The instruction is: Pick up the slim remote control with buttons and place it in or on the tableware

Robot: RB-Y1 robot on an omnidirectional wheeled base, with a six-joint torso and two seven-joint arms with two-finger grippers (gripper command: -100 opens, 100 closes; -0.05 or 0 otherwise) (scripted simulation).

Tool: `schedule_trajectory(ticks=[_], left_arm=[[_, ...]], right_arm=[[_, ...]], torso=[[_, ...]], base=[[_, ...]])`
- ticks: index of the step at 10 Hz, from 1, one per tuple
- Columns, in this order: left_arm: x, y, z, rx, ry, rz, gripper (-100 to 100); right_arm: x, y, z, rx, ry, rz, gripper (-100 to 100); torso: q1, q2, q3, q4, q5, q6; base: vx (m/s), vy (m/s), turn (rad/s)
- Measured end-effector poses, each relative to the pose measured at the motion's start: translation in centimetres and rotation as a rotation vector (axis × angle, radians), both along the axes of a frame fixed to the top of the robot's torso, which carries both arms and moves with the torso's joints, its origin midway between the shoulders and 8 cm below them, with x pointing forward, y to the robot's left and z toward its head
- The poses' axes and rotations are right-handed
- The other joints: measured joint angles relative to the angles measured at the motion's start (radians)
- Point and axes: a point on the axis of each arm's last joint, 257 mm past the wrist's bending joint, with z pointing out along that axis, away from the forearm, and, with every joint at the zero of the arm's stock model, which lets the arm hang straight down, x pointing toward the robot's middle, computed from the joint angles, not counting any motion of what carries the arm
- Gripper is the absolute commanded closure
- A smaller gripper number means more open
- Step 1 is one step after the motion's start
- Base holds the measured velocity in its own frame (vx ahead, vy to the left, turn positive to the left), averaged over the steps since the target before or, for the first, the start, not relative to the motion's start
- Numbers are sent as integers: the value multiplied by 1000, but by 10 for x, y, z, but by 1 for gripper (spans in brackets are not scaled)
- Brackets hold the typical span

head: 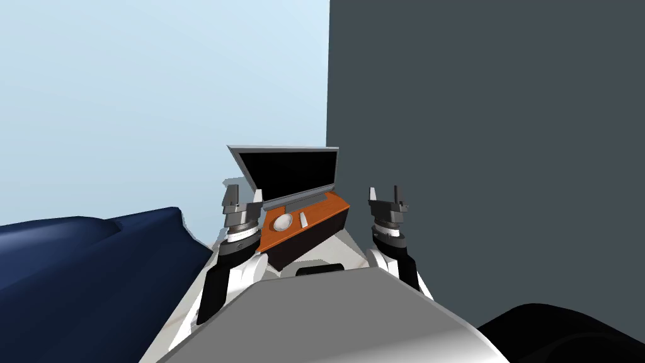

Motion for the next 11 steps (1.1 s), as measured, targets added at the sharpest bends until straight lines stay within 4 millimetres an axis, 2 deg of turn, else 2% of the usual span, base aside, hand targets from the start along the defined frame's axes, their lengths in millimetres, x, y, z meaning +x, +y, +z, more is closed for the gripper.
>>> schedule_trajectory(ticks=[2, 6, 8, 9, 11], left_arm=[[9, 2, -8, 16, 34, -9, -100], [34, 23, -35, 8, 143, 3, -100], [50, 36, -56, -8, 214, 18, -100], [61, 41, -74, -17, 259, 27, -100], [70, 50, -87, -25, 311, 39, -100]], right_arm=[[0, 0, 0, 0, 0, 0, 0], [0, 0, 0, 0, 0, 0, 0], [0, 0, 0, 0, 0, 0, 0], [0, 0, 0, 0, 0, 0, 0], [0, 0, 0, 0, 0, 0, 0]], torso=[[0, 6, 3, 1, 0, 0], [1, 6, 4, 2, 0, 0], [1, 5, 3, 1, 0, 0], [1, 5, 3, 1, 0, 0], [0, 3, 2, 1, 0, 0]], base=[[-125, -11, -56], [-98, -2, -82], [-80, 3, -119], [-56, 0, -54], [-48, -3, -140]])
